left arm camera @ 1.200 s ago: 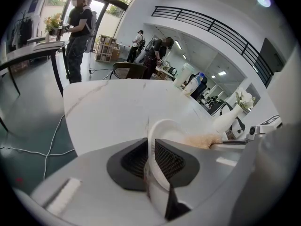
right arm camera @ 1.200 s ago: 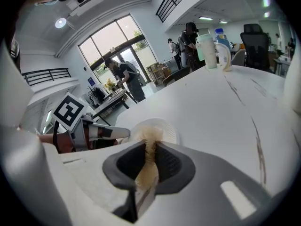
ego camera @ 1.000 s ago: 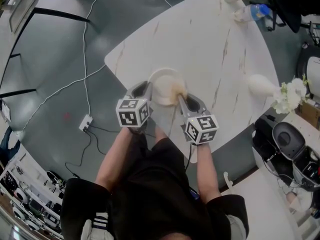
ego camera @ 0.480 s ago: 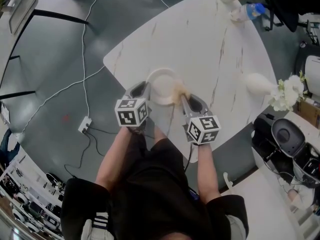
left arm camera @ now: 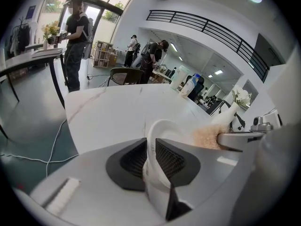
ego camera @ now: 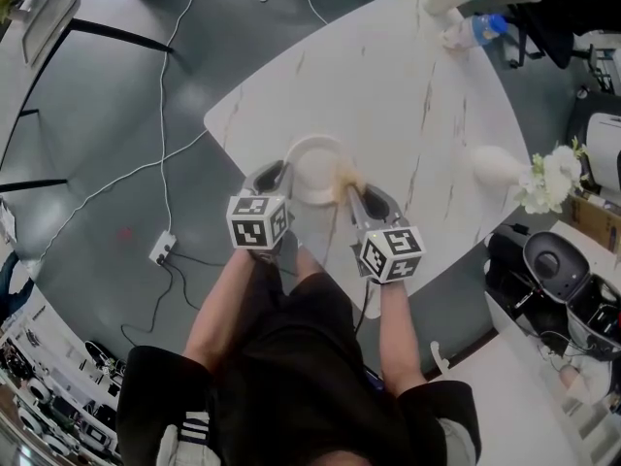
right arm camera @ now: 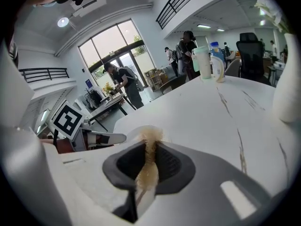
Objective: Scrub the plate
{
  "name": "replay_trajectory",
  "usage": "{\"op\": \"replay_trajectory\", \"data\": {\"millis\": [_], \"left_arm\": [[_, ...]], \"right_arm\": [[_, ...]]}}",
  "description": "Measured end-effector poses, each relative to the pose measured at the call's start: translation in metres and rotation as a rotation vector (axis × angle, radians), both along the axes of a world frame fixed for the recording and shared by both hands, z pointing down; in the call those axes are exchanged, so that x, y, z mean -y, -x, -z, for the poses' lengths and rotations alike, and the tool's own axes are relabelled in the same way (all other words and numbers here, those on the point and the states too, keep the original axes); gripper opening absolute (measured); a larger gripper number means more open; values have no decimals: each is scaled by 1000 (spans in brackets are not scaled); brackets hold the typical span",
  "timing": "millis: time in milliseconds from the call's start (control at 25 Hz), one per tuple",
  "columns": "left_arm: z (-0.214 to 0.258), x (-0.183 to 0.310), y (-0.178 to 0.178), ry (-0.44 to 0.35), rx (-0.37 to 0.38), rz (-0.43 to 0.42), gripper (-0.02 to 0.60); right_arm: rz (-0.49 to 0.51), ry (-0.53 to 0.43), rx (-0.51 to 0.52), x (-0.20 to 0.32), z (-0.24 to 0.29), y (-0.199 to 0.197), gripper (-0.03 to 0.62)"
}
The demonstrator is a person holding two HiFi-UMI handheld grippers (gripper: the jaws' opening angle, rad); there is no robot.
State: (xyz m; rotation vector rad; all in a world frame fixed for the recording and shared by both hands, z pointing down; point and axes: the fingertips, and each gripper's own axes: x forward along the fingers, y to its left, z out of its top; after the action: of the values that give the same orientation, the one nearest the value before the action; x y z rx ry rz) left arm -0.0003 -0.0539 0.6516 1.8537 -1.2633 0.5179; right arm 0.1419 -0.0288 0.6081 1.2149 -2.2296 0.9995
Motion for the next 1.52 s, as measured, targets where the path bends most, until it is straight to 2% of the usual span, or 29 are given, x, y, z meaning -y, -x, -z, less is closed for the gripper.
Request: {"op": "replay_trajectory", "data": {"millis": [280,400,600,1000,1240,1520], "left_arm": [[10,-5,4,-11,-6,-43,184],[18,-8,3,-22,-9,-58,206],[36,-11,2,-54,-8,-89,205],[98,-17,-7,-191,17,-192,92],[150,-16,-20,-321,37,-264,51],[197,-30,-28,-414,31,-334,14]], "right_arm": [[-13,-22,-5,-5,12,5,49],[-20,-33,-7,-9,19,6,49],[-36,-65,-14,-11,35,7,49],[-105,-174,-23,-21,89,2,49],[-165,-274,-39,-29,129,-10,49],[-260,-384,-66,-50,177,-20,49]]}}
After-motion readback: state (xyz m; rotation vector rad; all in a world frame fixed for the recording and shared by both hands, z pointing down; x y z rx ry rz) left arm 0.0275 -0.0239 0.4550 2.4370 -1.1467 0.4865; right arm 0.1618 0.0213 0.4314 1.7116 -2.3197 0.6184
